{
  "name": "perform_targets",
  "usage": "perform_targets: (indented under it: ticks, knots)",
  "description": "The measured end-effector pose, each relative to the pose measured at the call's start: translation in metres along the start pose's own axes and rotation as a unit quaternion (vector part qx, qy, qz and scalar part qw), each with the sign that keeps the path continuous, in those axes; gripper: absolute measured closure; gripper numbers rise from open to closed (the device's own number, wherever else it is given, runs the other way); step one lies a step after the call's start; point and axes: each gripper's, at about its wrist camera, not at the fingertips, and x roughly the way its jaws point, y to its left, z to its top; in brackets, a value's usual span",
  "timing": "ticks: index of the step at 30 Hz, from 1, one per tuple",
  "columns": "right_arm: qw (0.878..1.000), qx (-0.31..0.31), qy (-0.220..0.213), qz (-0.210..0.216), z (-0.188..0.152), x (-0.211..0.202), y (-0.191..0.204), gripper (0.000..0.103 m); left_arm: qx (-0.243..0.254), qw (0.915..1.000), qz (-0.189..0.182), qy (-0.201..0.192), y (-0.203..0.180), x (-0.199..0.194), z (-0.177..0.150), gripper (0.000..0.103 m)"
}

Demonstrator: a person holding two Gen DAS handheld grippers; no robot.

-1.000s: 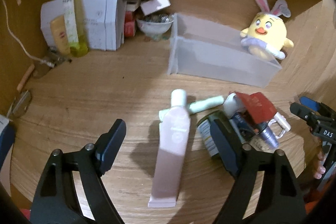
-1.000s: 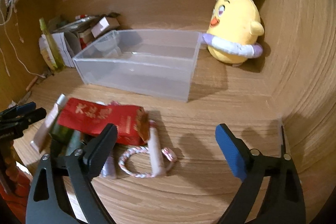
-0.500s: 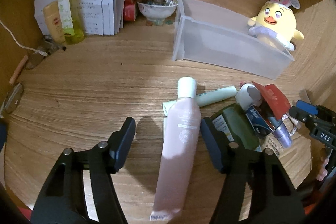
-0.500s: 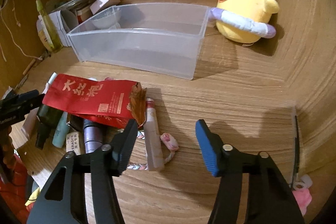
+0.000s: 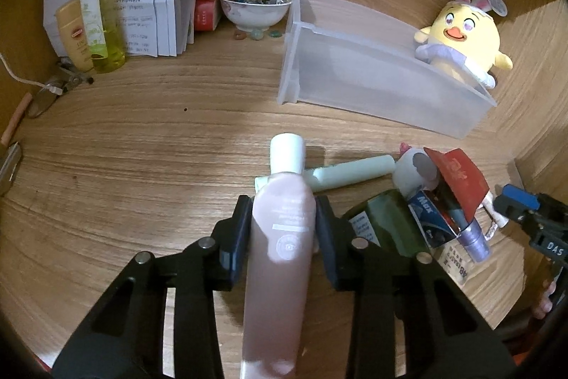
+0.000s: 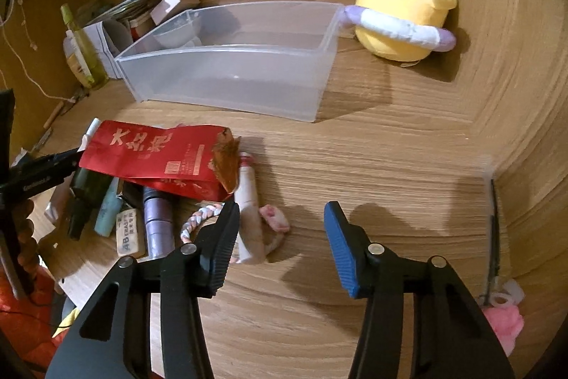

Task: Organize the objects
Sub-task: 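Grasp the pink-white tube with the left gripper while the right grasps the white red-capped stick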

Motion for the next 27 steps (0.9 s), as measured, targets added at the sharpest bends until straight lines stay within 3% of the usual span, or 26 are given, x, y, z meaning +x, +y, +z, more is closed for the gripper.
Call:
perform_targets:
  ticks: [5, 9, 14, 15, 21, 27]
  knots:
    - [1.000, -0.011, 0.008, 0.013, 0.005, 0.012, 0.008, 0.067, -0.006, 1.0000, -0.006, -0.004, 0.003, -0.004, -0.001, 0.069]
    - [0.999, -0.032, 0.016, 0.020, 0.010, 0.019, 0.016, 0.080, -0.013, 0.9998, -0.011, -0.010, 0.006, -0.009, 0.000, 0.070]
    - [0.998, -0.054, 0.017, 0.019, 0.015, 0.024, 0.020, 0.083, -0.019, 0.9996, -0.016, -0.012, 0.010, -0.011, 0.002, 0.070]
    - [0.998, -0.052, 0.016, 0.021, 0.016, 0.024, 0.019, 0.089, -0.020, 0.9996, -0.016, -0.013, 0.011, -0.012, 0.002, 0.070]
    - [0.999, -0.042, 0.005, 0.017, 0.020, 0.018, 0.012, 0.089, -0.022, 0.9990, -0.021, -0.031, 0.013, -0.023, 0.009, 0.070]
    - [0.998, -0.051, 0.027, 0.016, 0.023, 0.026, 0.013, 0.089, -0.019, 0.9976, -0.032, -0.059, 0.009, -0.040, 0.021, 0.070]
